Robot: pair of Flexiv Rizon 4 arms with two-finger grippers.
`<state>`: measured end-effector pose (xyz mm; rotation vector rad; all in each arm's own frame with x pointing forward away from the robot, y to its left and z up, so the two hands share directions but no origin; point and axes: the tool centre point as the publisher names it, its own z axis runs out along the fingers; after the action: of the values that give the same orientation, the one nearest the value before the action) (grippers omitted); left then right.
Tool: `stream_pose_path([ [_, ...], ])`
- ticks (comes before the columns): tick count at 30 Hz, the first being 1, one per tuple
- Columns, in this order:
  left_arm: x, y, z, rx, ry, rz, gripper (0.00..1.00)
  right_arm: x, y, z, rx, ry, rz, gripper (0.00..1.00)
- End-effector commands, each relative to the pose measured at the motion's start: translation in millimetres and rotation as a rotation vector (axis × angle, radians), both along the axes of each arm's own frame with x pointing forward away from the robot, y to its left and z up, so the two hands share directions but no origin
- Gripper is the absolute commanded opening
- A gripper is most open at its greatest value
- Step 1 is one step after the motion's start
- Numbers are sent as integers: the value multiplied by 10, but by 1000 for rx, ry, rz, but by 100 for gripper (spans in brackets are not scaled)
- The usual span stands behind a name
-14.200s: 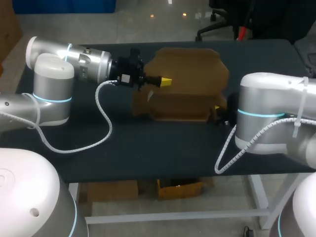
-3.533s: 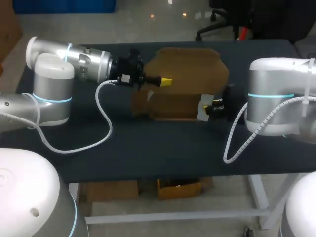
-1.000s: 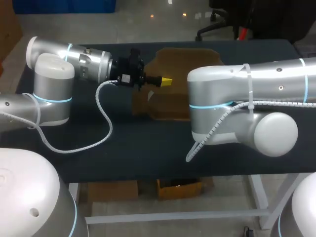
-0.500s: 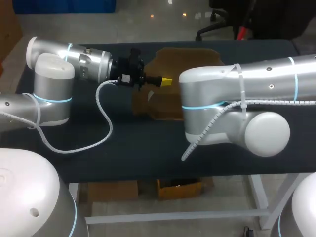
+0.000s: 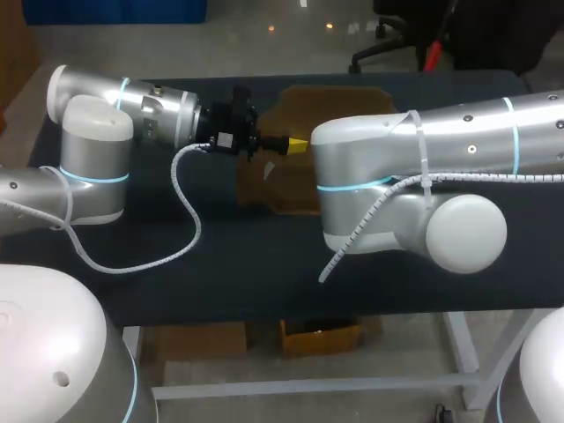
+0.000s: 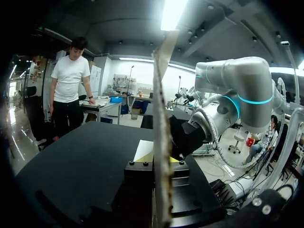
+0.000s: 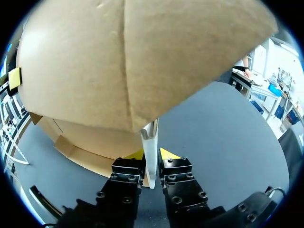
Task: Assemble the packaging by folding the flat box into shape, placing the metal phone stand inside, and closing the box properly
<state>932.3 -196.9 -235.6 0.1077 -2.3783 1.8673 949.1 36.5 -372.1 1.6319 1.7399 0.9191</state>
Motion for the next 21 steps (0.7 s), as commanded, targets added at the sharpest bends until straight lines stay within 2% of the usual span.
stream_pose_path([
  [1, 2, 4, -24, 2, 1, -3, 0, 48, 1, -17, 0, 2, -2, 14],
  [5, 2, 4, -24, 2, 1, -3, 0, 70, 1, -17, 2, 2, 0, 13],
  [13, 2, 4, -24, 2, 1, -3, 0, 103, -11, -32, 6, 6, -1, 0],
  [21, 2, 4, -24, 2, 1, -3, 0, 83, 13, -19, 13, 2, 23, 0],
])
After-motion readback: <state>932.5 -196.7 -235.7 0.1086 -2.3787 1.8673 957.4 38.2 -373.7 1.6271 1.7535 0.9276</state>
